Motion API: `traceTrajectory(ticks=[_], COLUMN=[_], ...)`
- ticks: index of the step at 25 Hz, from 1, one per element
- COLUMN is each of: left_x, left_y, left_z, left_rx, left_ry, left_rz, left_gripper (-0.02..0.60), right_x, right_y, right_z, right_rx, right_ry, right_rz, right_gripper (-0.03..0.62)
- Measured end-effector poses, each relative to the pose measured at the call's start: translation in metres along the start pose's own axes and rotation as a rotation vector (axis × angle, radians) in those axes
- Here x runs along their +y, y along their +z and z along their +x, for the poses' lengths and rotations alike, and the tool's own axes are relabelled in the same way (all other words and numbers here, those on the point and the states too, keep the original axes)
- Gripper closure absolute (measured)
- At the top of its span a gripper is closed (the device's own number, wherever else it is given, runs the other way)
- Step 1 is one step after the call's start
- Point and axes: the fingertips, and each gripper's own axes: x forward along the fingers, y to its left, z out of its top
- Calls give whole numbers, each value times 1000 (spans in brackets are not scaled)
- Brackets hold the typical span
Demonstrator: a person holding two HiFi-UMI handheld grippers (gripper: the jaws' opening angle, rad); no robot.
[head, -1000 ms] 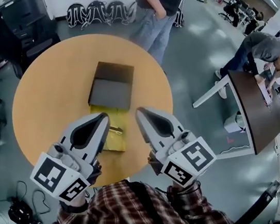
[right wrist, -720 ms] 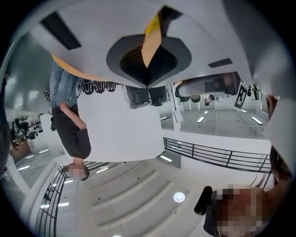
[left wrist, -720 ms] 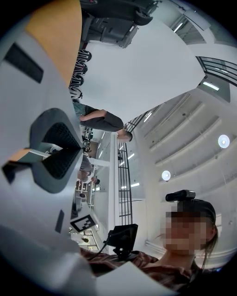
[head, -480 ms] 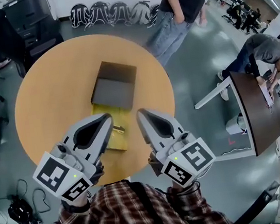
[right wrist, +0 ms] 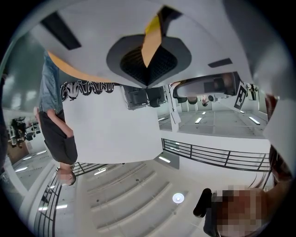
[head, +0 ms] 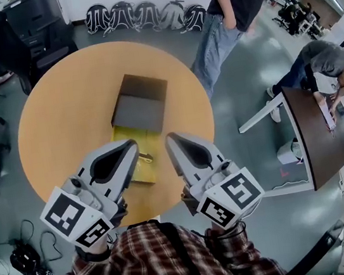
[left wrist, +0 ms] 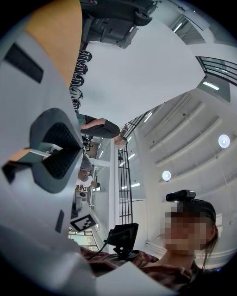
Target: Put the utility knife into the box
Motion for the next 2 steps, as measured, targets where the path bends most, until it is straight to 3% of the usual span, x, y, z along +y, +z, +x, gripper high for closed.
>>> traceTrajectory(ticks=[2], left_x=[3], left_y=[0], left_z=[2], left_rx=[0], left_ry=[0], left_rz=[-1], left_gripper=[571], right_x=[-1], right_y=[0], right_z=[4], right_rx=[3], right_ry=[2], right_rz=[-1], right_gripper=[582])
